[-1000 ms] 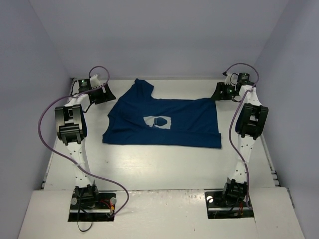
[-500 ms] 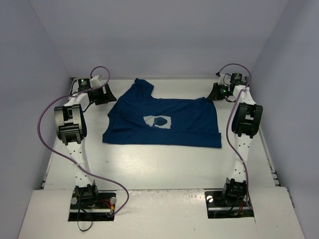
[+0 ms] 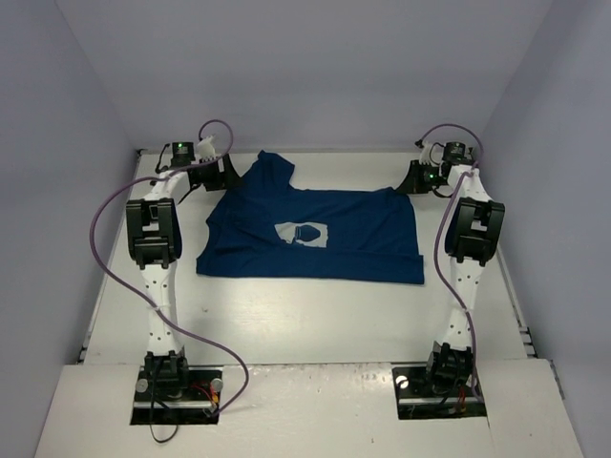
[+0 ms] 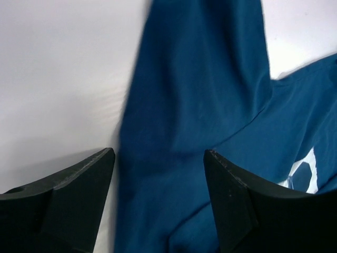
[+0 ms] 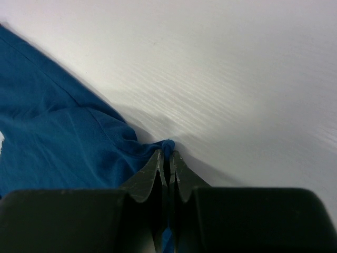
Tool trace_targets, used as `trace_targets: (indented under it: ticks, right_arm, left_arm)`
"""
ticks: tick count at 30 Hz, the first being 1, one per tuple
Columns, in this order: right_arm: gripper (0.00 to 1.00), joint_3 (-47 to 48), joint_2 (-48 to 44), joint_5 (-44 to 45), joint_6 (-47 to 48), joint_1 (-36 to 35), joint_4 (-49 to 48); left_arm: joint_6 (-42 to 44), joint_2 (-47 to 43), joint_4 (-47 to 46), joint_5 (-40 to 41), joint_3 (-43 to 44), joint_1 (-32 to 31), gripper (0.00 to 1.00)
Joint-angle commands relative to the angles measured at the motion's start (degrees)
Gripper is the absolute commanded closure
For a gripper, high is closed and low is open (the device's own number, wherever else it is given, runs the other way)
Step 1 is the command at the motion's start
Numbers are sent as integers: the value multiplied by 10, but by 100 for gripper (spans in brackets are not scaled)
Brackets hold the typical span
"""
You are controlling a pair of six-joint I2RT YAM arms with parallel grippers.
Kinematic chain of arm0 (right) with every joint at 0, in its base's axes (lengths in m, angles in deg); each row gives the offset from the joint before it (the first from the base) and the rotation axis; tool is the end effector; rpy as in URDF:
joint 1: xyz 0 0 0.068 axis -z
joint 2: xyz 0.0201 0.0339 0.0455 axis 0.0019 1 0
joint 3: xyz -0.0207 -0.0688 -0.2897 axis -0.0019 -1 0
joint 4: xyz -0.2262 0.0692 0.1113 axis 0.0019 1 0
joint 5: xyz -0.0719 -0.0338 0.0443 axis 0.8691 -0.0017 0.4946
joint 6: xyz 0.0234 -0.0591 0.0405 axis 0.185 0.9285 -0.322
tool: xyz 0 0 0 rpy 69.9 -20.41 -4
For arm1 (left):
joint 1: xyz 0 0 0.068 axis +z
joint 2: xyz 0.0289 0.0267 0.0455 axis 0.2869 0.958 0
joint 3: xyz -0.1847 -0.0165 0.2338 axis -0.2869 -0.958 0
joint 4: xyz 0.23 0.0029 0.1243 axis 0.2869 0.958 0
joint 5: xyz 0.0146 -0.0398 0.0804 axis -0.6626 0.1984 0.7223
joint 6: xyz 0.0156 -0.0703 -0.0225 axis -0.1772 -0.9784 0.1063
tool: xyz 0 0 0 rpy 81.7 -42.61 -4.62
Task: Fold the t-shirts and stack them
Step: Grap the side of the flattened tshirt furthest away from the robot with both arms
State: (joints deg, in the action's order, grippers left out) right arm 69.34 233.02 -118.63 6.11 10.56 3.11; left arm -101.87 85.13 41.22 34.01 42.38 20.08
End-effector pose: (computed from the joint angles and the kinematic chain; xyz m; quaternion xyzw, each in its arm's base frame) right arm 0.5891 -0.0612 0.1442 -0.1945 0.8342 0.3093 0.4130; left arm 0.5752 -0.0126 0.1715 0.0526 0.8466 -0.3919 0.3563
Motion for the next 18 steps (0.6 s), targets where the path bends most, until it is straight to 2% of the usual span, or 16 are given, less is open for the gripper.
trace_targets:
  ticks: [1, 4, 7, 10, 12, 14, 15, 18]
  right_arm:
    - [100, -17, -17, 22, 3, 8, 28]
    - [100, -17, -17, 23, 4, 13, 28]
    - [100, -16, -18, 22, 4, 14, 29]
    - [100, -14, -21, 19, 5, 14, 28]
    - [100, -13, -28, 12, 8, 16, 28]
    - [100, -12, -36, 1, 11, 17, 28]
    - [100, -9, -44, -10, 11, 18, 29]
    - [100, 2, -59, -26, 10, 21, 29]
  left_arm:
    - [-14, 22, 10, -5, 45, -6, 36]
    - [-21, 32, 10, -4, 56, -5, 40]
    - [-25, 35, 8, 1, 65, -5, 50]
    - [-22, 33, 8, 3, 65, -5, 64]
    - [-19, 25, 9, 4, 65, -2, 79]
    - [-18, 19, 6, 5, 63, -1, 85]
    - [-16, 10, 2, 5, 61, 2, 92]
    - [4, -15, -5, 5, 53, 5, 98]
